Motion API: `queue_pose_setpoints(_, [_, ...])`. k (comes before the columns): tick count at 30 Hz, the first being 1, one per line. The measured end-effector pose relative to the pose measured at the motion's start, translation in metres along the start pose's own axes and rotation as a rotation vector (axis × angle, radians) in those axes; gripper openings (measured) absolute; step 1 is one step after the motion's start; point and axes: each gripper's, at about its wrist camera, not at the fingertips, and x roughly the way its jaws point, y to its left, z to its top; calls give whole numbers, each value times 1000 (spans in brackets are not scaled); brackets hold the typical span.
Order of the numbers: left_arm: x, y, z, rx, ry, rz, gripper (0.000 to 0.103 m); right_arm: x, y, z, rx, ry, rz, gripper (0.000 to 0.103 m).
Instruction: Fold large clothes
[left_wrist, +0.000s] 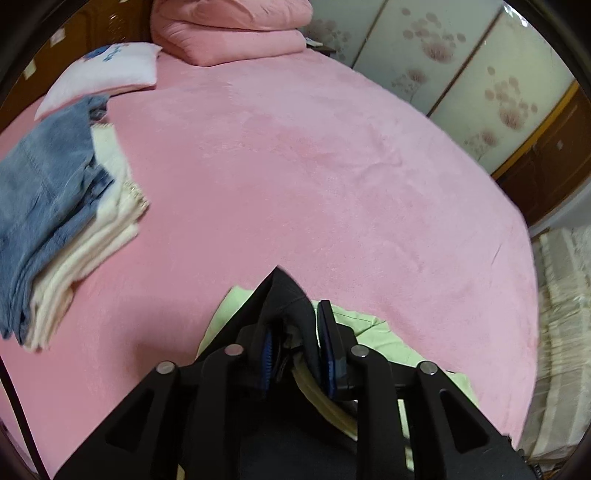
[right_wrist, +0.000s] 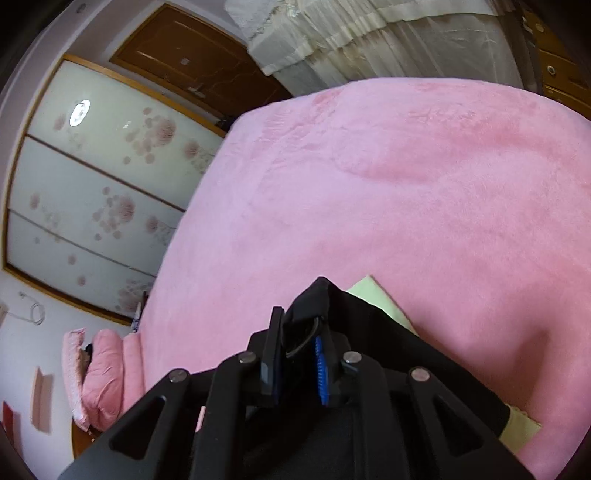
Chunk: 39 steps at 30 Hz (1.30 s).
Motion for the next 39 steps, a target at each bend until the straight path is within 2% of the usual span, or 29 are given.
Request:
queue_pose_setpoints(3, [2,-15,7,68,-2,51,45,10,0,-1,-5,12,-48,24])
queue_pose_setpoints(4, [-2,-18,8,86,-23,58,53,11,1,-2,-6,12,-50,31])
queue_pose_setpoints(5, [-6,-21,8,96,-39,52,57,11,3,-3,-12,2,-48,39])
queue_pose_setpoints(7, [-15,-25,7,127,-68,39,71,7,11,-4,-48,-28,-53,45])
queue_pose_setpoints(9, [-21,-30,3,175,-86,43,72,1,23,-8,-124,-59,-79,46])
queue_pose_setpoints(12, [-19,-35,-16,270,-57,77,72,0,35,-16,-217,-38,-101,47])
queue_pose_setpoints(15, [-8,-30,-52,304,42,40,72,0,47,-40,-334,31,-98,47])
queue_pose_setpoints(18, [7,-23,-95,290,182,-70,72,9,54,-86,-453,165,-57,47])
queue_pose_setpoints(20, [15,-21,-125,310,229,-113,68,15,50,-120,-496,279,-43,47])
queue_pose_setpoints(21, [18,-20,-136,327,226,-103,63,17,48,-142,-514,339,-29,47])
queue_pose_setpoints(23, [26,-16,-161,382,238,-43,47,16,45,-170,-550,407,8,44])
queue_pose_setpoints(24, [29,-13,-171,392,261,-41,31,11,46,-193,-586,444,54,41])
queue_pose_setpoints(25, [31,-8,-180,386,299,-81,24,6,46,-203,-605,462,80,34])
queue_pose_setpoints(27, [29,0,-194,358,361,-190,19,0,47,-233,-664,522,132,18])
queue_pose_setpoints(28, [26,3,-202,346,392,-259,13,-1,47,-242,-679,544,135,7])
queue_pose_setpoints(29, [24,4,-207,344,414,-298,12,0,44,-253,-683,584,147,1])
queue_pose_setpoints(31, [25,4,-218,348,485,-391,12,2,39,-259,-656,655,193,1])
queue_pose_setpoints(33, [29,0,-228,359,533,-420,12,7,32,-263,-653,706,201,1])
queue_pose_setpoints(35, [37,-3,-236,364,537,-374,12,16,24,-259,-655,716,163,1])
queue_pose_setpoints(37, [51,-3,-238,320,579,-344,11,24,13,-249,-603,738,158,1])
queue_pose_setpoints(39, [59,9,-233,266,591,-317,3,33,4,-238,-585,742,123,0])
